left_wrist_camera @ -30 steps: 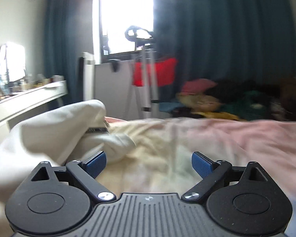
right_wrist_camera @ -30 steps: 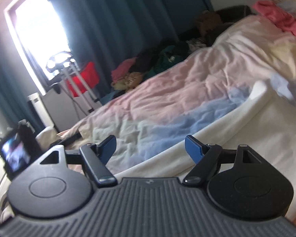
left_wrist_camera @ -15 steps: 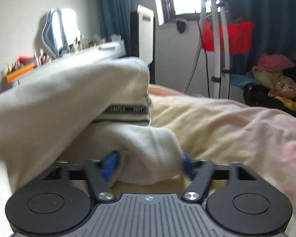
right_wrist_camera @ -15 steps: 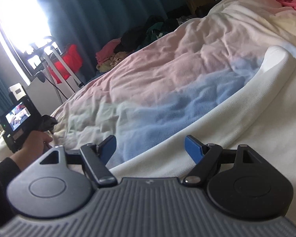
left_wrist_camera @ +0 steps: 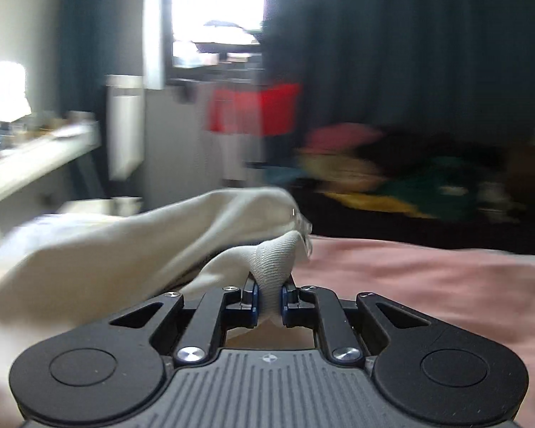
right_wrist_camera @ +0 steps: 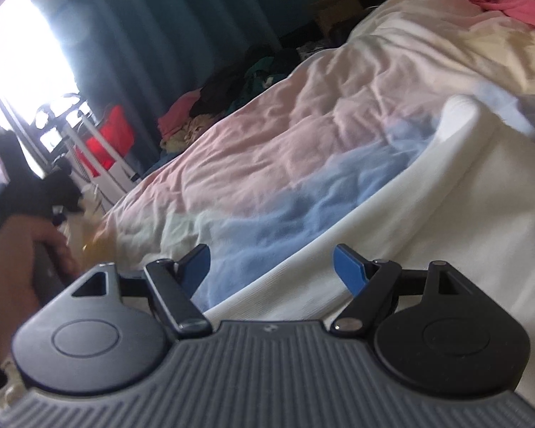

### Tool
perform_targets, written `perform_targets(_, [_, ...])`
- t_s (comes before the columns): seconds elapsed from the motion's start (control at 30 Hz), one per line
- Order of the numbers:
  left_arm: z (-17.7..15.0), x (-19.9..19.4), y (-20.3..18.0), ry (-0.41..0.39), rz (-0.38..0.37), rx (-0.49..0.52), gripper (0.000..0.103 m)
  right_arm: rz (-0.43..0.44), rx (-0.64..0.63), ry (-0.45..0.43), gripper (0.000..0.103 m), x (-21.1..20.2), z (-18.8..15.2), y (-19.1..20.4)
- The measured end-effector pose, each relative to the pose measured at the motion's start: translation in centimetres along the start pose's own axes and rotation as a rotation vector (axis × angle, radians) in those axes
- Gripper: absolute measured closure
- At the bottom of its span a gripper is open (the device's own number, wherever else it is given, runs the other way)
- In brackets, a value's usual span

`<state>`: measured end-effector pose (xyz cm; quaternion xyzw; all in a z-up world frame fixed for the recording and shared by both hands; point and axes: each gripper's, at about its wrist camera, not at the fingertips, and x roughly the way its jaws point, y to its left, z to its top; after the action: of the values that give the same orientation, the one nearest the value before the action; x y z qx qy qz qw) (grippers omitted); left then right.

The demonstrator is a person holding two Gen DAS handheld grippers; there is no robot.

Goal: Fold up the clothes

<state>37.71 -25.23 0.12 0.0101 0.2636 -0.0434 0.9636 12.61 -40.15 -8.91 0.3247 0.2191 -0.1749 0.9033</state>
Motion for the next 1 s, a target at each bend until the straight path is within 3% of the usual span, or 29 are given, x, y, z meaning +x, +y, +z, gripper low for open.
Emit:
perform_targets(0.13, [0.3, -4.5, -5.3, 0.015, -0.251, 0.038, 0.091, -0.021, 0.031, -0.038, 0.024, -1.3, 0.2, -0.8])
perform_targets(0.23, [-0.4, -6.6, -8.0, 0.04, -0.388, 0.037, 0.089, -0.039, 0.066, -0.042, 0.024, -1.3, 0.4, -1.7])
perform_targets(0.33, [-1.7, -7.1, -9.3, 0.096, -0.453, 0.038, 0.075, -0.047, 0.092, -0.024, 0.024, -0.7, 0.4, -2.3])
perform_targets(0.43, [-2.6, -7.7, -7.4, 0.11, -0.492, 0.06, 0.055, -0.05, 0.103, -0.008, 0.024, -0.2, 0.2, -2.6])
perform_targets(0.5, [-3.7, -9.2, -5.2, 0.108, -0.486, 0.063, 0.041, -0.049, 0.105, -0.002, 0.023, 0.0, 0.0, -2.7])
perform_targets(0.6, [-5.5, -12.3, -0.5, 0.087, -0.439, 0.06, 0.029, -0.046, 0.1, -0.001, 0.023, 0.1, -0.1, -2.6])
perform_targets(0.87, [-11.3, -22.8, 16.6, 0.032, -0.225, 0.014, 0.022, 0.006, 0.056, 0.005, 0.023, -0.5, -0.5, -1.7])
perform_targets(1.0, [-13.5, -25.9, 22.6, 0.039, -0.151, 0.01, 0.022, 0.053, 0.035, 0.019, 0.024, -1.3, -0.6, -1.0])
